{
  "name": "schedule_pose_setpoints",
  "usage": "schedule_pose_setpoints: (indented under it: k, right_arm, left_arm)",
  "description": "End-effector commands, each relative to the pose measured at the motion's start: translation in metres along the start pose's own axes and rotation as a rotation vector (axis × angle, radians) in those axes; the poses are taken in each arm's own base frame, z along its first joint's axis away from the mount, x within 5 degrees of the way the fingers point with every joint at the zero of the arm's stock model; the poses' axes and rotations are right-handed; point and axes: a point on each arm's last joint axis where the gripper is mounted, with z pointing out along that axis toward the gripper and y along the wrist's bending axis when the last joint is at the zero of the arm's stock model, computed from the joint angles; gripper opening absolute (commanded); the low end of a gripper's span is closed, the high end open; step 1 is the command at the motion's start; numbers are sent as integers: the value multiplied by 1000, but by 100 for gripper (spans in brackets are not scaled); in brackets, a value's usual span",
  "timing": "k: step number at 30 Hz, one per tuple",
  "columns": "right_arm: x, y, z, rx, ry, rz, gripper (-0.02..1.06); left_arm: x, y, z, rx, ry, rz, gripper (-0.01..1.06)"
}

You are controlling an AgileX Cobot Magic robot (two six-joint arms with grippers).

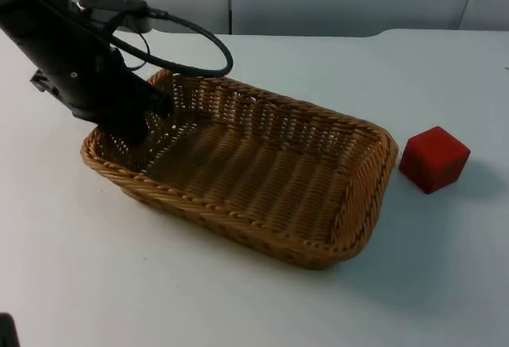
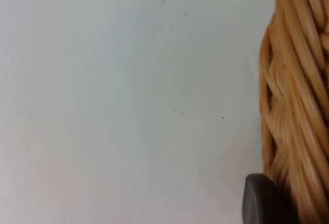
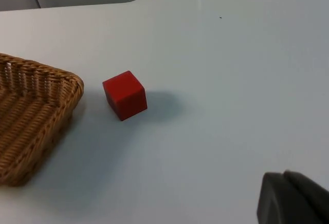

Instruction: Pick up the basket with the left hand and place the cube into the basket with the right hand.

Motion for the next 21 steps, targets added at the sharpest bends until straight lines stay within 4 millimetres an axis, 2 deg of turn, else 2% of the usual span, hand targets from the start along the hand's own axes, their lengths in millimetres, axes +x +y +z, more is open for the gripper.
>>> schedule_pose_setpoints:
  k: [1,5,6,12,21]
  right_arm:
    - [1,0,1,3,-4,-6,0]
    - [1,0,1,3,-4,-6,0]
    - [1,0,1,3,-4,-6,0]
    - [1,0,1,3,-4,-6,0]
    - [1,0,1,3,-4,-6,0]
  left_arm:
    - [-3,6,-18,-18,-15,16,0]
    - [-9,10,-56,-20,-70,-48,0]
    - [-9,10,-56,-20,-70,-48,0]
    - [-16,3,-101,-21,-148,-87,0]
    - [-14,2,-106,-8,-142,-139,0]
